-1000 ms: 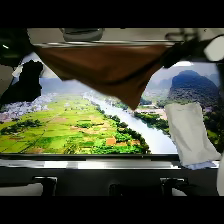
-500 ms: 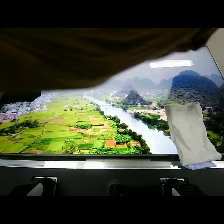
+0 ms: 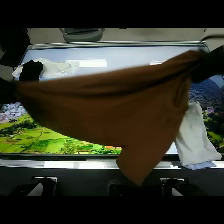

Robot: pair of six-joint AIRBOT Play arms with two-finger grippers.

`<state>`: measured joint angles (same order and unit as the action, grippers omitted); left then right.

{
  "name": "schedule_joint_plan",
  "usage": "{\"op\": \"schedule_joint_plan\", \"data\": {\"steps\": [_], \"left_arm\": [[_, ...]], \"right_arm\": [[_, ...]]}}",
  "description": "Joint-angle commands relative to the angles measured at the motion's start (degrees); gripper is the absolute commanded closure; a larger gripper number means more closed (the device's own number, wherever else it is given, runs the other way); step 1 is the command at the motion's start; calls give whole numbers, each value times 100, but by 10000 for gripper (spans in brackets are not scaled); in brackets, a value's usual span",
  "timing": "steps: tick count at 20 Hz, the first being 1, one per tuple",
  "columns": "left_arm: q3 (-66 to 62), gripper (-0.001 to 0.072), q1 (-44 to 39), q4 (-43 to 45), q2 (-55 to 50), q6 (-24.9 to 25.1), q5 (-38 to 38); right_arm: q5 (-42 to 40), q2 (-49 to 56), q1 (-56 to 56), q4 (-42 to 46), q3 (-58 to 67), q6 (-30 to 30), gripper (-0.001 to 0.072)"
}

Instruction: Fold the shirts.

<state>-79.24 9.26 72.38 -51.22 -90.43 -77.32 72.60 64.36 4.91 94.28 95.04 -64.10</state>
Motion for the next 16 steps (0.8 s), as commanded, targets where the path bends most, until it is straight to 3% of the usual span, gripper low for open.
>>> {"op": "schedule_joint_plan", "data": {"steps": [1, 3, 5, 9, 11, 15, 16], "left_arm": [[2011, 683, -4, 15, -525, 37, 1381], [2037, 683, -2, 9, -1580, 52, 2033], [1497, 682, -4, -229, -2721, 435, 2496], [-221, 682, -4, -660, -4365, 800, 2575], [-734, 681, -4, -660, -4780, 798, 2573], [-807, 674, -42, -837, -5069, 732, 2214], [-807, 604, -48, -885, -5073, 737, 2050]], "right_arm": [[-1158, 1233, 0, -509, -1106, -109, 667], [-1954, 2085, 0, -702, -1040, -297, 668], [-2774, 2675, 0, -866, -920, -376, 667], [-4092, 3189, 0, -857, -883, -1078, 667], [-4273, 3359, 0, -859, -883, -1300, 667], [-3753, 3595, 0, -1340, -883, -1394, 665], [-3661, 3571, 0, -1488, -881, -1392, 655]]}}
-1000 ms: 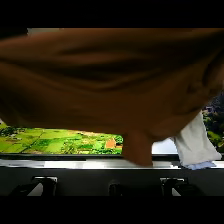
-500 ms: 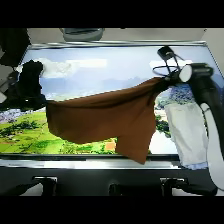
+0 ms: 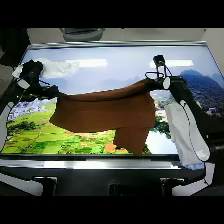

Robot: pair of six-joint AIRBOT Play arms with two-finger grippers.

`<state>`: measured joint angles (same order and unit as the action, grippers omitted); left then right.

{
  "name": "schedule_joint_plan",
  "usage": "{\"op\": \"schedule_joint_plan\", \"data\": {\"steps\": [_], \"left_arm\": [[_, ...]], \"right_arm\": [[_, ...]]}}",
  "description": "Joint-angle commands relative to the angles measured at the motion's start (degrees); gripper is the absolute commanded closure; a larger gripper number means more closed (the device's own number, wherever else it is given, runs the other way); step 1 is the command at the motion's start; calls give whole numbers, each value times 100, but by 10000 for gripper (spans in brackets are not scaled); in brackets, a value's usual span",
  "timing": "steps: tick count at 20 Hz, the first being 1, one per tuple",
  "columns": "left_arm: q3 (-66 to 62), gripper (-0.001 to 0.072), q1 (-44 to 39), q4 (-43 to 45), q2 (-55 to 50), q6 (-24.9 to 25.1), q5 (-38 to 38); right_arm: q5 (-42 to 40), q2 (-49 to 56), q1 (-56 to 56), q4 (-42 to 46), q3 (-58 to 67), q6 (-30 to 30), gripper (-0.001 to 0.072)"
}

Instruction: Fold the shirts.

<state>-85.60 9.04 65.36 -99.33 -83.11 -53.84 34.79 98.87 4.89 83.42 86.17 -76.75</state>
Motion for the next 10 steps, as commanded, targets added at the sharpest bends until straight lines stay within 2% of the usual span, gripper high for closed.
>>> {"op": "schedule_joint_plan", "data": {"steps": [1, 2, 3, 7, 9, 10], "left_arm": [[-210, 373, -2, -195, -238, 2, -522], [-328, 144, 85, -190, -205, 2, -879], [-483, 82, 219, -186, -170, 2, -1266], [-404, 93, 953, -76, 195, -111, -2686], [450, 93, 1154, 63, 557, -76, -2820], [1016, 93, 1204, 39, 780, 39, -2726]], "right_arm": [[223, 35, -13, -525, 15, -111, 514], [516, -125, -63, -590, 66, -46, 298], [841, -323, -168, -627, 125, 79, 226], [2977, -1023, -1174, -1128, 245, 1377, 204], [4330, -1023, -1574, -1493, 229, 1954, 204], [4806, -1023, -1681, -1504, 177, 2114, 167]]}}
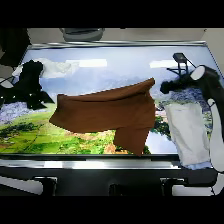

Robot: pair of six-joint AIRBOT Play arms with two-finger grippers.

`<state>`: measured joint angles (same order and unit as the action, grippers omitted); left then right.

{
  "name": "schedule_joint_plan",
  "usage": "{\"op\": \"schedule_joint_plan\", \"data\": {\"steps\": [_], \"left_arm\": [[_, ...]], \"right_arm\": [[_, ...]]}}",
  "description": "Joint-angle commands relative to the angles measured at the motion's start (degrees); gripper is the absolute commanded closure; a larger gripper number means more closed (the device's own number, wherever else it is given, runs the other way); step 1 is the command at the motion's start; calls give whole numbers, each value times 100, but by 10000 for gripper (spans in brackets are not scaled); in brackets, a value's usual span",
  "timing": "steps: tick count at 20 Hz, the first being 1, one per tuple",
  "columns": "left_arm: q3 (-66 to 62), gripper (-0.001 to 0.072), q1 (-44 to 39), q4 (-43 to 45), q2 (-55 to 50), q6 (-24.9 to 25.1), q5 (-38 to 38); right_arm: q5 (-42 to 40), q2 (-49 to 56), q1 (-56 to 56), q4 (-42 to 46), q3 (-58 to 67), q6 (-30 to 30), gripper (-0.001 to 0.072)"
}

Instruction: Fold the shirts.

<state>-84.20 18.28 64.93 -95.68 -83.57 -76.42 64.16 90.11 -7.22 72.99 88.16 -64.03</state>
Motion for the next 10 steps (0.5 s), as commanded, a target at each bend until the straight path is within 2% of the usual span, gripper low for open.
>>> {"op": "schedule_joint_plan", "data": {"steps": [1, 4, 10], "left_arm": [[1353, 93, 297, 35, 601, 280, -326], [2262, 93, 286, -492, 848, 592, 125], [2673, 114, 127, -649, 824, 605, 964]], "right_arm": [[2175, -146, -514, -461, -68, 957, 142], [2426, -146, -483, -470, -116, 1078, 102], [2544, -149, -479, -503, -516, 1075, 96]]}}
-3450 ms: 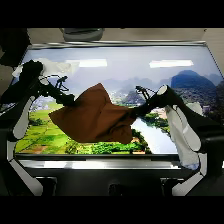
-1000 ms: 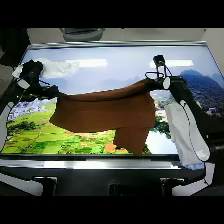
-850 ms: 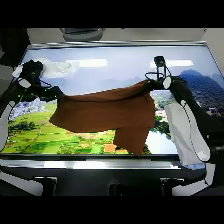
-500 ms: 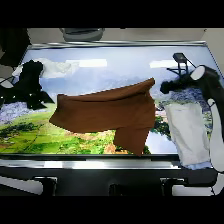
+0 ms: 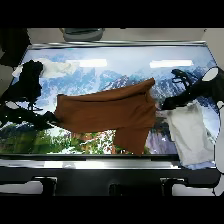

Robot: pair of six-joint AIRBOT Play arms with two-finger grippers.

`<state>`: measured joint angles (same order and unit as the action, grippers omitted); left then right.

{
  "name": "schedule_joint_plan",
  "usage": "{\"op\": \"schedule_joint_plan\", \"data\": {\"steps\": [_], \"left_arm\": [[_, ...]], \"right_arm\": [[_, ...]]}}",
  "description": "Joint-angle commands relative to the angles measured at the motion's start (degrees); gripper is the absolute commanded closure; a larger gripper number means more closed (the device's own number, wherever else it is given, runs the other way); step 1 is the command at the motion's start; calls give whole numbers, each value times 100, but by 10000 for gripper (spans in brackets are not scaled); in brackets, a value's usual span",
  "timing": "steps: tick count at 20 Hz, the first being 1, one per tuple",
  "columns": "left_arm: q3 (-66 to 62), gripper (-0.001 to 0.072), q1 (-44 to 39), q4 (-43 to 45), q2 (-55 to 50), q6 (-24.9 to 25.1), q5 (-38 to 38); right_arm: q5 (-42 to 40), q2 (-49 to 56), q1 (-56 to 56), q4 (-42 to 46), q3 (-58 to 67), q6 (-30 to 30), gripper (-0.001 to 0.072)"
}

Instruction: Fold the shirts.

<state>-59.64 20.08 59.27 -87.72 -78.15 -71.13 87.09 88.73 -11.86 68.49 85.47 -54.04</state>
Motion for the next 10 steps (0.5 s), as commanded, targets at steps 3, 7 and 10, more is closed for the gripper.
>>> {"op": "schedule_joint_plan", "data": {"steps": [3, 7, 10], "left_arm": [[216, 302, -120, -83, 28, -72, 876], [216, 679, -212, -83, 28, -131, 960], [214, 681, -229, -83, 35, -127, 951]], "right_arm": [[74, -11, 155, -50, -879, 116, 96], [-538, -9, 348, -260, -1449, 74, 74], [-962, 4, 348, -514, -1797, 24, 76]]}}
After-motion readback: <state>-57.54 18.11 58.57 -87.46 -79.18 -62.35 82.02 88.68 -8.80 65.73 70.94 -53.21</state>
